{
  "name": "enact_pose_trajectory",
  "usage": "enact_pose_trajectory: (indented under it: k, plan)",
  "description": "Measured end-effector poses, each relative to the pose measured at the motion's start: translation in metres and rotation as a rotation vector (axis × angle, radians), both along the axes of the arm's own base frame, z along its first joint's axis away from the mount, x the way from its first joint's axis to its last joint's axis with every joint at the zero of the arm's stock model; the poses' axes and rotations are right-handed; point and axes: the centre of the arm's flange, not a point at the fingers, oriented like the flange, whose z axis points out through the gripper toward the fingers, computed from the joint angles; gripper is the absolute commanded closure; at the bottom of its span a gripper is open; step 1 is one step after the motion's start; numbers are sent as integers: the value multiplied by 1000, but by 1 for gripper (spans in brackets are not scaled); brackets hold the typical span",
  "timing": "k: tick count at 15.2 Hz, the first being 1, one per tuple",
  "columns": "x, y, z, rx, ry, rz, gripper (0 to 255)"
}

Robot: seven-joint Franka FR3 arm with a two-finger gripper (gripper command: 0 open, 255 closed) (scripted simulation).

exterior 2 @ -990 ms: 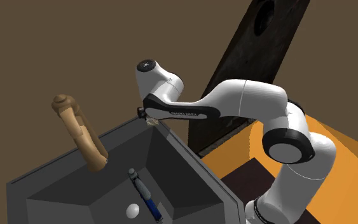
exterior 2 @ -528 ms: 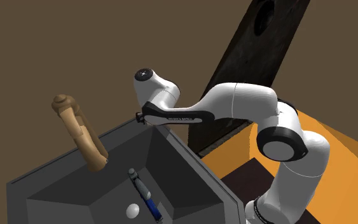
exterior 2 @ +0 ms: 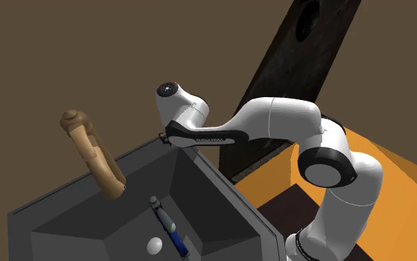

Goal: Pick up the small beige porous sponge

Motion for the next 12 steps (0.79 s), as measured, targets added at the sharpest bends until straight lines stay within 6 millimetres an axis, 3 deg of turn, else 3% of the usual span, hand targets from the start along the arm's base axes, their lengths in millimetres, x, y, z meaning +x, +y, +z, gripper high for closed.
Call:
enact_pose_trajectory:
  k: [5,12]
  plan:
    - [-1,0,3,0,0,0,255]
    - [-1,0,37,0,0,0,255]
